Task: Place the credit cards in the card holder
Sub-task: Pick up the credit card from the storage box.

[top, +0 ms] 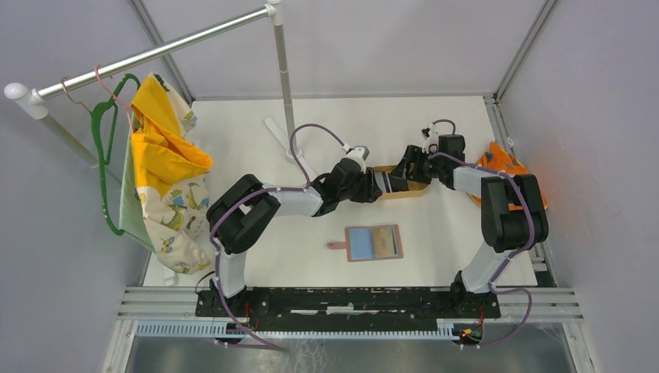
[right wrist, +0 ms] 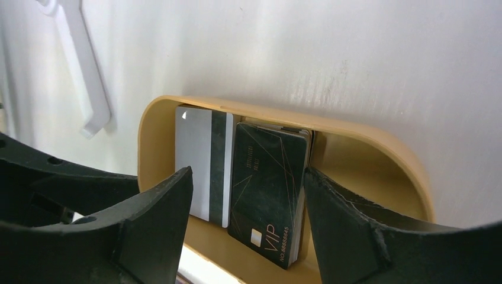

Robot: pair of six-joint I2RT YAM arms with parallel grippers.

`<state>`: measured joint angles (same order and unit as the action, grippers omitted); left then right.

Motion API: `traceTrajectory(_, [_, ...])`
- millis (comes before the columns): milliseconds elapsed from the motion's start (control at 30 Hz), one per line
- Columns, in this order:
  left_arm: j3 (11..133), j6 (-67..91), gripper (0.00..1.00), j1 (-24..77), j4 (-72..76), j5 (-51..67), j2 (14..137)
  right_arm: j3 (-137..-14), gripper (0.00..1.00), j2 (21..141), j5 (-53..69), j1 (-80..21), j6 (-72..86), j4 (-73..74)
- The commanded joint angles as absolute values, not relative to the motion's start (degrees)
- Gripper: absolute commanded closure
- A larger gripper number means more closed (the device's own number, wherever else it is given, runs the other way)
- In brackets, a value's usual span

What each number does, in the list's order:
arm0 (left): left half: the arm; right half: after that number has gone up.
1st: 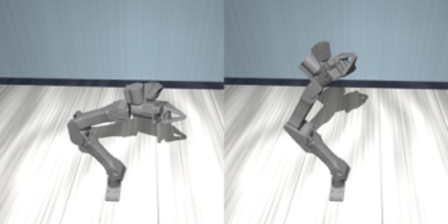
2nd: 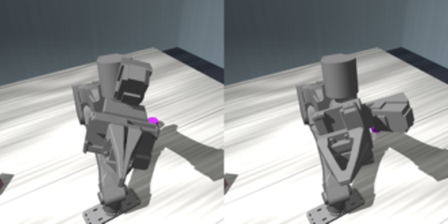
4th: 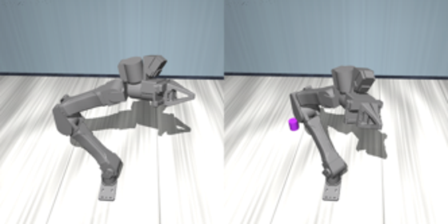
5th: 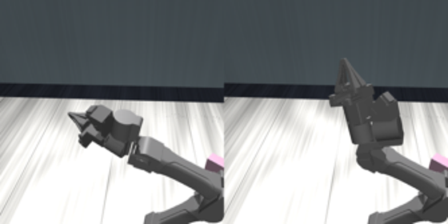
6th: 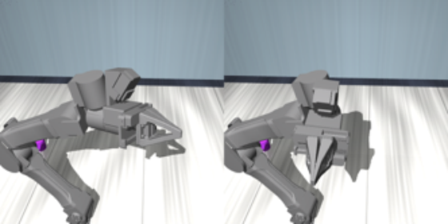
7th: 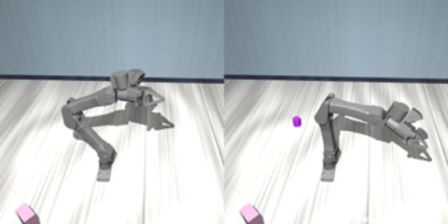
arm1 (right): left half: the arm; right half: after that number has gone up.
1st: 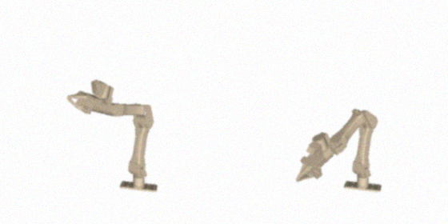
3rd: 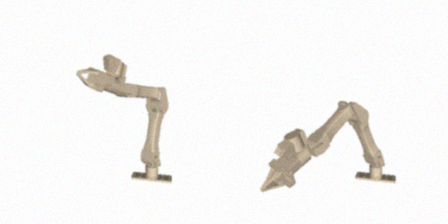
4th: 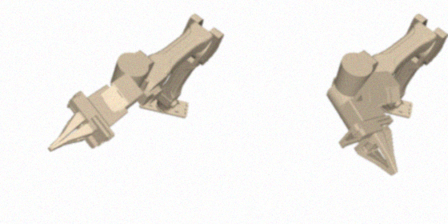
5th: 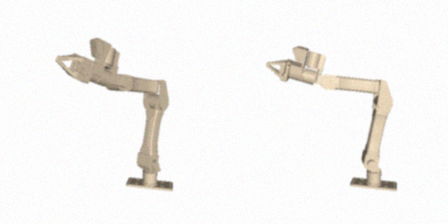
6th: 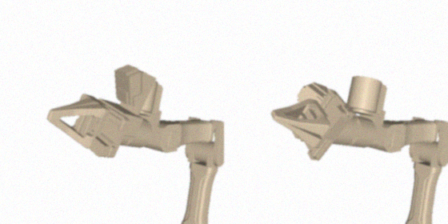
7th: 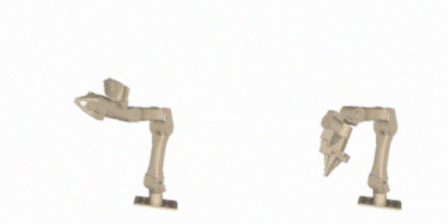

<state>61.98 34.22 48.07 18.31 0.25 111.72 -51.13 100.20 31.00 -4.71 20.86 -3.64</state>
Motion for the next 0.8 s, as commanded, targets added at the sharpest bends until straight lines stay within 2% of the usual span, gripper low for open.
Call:
traceTrajectory(0, [63.98,31.73,0.48,47.90,19.47,1.32,111.77,-49.43,0.28,98.50,43.01,-4.88,26.37,-8.75])
traceTrajectory(433, [64.05,31.81,0.48,47.75,19.31,1.63,111.37,-47.99,0.46,98.39,46.91,-3.96,28.97,-12.52])
traceTrajectory(767, [64.16,31.82,0.48,47.67,19.34,1.94,111.43,-48.59,0.51,100.71,46.45,-4.02,27.61,-10.15])
